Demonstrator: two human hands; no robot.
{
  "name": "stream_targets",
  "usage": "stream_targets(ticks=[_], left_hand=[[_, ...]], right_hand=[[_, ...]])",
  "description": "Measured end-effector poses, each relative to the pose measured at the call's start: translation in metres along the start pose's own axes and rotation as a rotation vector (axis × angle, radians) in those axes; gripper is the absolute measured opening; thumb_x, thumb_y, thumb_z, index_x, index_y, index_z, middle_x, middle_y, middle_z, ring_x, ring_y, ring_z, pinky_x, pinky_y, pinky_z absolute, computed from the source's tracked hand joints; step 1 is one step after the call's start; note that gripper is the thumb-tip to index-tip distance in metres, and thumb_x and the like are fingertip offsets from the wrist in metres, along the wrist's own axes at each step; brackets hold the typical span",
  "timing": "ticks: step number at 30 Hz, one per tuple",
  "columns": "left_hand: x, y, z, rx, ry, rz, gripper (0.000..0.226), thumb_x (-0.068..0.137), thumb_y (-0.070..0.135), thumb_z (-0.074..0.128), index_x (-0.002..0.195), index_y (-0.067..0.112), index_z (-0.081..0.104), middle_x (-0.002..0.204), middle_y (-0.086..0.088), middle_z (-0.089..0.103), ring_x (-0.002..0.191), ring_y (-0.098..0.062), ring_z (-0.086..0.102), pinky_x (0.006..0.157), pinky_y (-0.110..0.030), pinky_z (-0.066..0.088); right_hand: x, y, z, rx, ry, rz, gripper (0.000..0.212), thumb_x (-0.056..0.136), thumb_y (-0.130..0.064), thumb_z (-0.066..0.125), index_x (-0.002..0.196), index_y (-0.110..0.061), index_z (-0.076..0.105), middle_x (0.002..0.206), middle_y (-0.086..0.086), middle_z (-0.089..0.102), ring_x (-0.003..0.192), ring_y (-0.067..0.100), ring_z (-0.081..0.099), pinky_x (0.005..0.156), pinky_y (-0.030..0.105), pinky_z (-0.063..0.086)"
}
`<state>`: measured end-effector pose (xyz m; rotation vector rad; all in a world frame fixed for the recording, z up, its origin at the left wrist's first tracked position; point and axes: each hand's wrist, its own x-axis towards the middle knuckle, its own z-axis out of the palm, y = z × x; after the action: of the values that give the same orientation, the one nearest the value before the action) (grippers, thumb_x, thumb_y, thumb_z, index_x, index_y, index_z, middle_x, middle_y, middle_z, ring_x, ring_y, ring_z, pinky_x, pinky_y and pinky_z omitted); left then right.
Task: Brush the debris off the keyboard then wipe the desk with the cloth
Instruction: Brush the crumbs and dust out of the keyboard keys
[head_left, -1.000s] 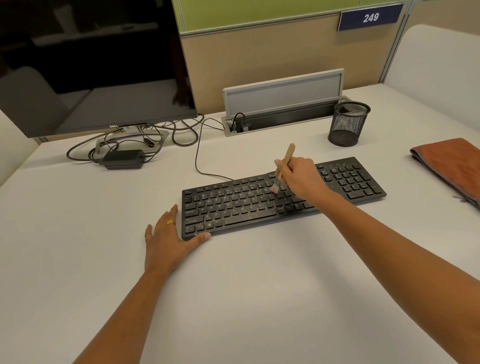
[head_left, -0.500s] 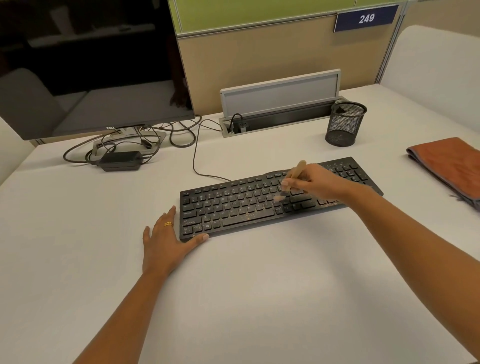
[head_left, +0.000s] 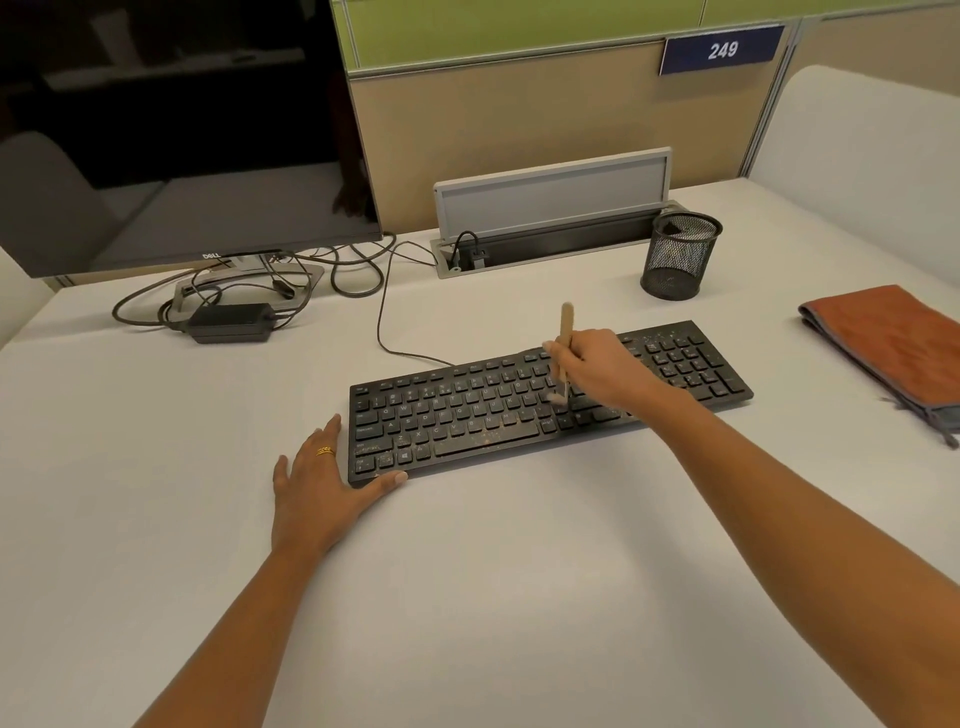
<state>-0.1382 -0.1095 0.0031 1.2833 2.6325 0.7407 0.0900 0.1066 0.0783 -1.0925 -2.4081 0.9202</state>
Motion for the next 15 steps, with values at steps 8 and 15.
stream_targets(ticks=[8, 15], left_hand=[[0.000, -0.001, 0.001, -0.009, -0.001, 0.006, 0.118, 0.054, 0.080, 0.051, 0.150, 0.017, 0.023, 0.153, -0.001, 0.033, 0.143, -0.016, 0.024, 0.119, -0.044, 0.004], [0.001, -0.002, 0.001, -0.004, -0.002, 0.005, 0.119, 0.054, 0.080, 0.051, 0.151, 0.018, 0.022, 0.153, -0.002, 0.033, 0.143, -0.016, 0.024, 0.119, -0.044, 0.004]], right_hand=[[-0.003, 0.006, -0.001, 0.066, 0.131, 0.006, 0.040, 0.099, -0.032, 0.042, 0.083, -0.005, 0.066, 0.066, 0.004, 0.060, 0.062, 0.018, 0.055, 0.060, 0.025, 0.045], [-0.001, 0.010, -0.008, 0.058, 0.057, -0.013, 0.041, 0.098, -0.035, 0.042, 0.082, -0.007, 0.068, 0.068, 0.006, 0.061, 0.058, 0.015, 0.052, 0.057, 0.028, 0.043]])
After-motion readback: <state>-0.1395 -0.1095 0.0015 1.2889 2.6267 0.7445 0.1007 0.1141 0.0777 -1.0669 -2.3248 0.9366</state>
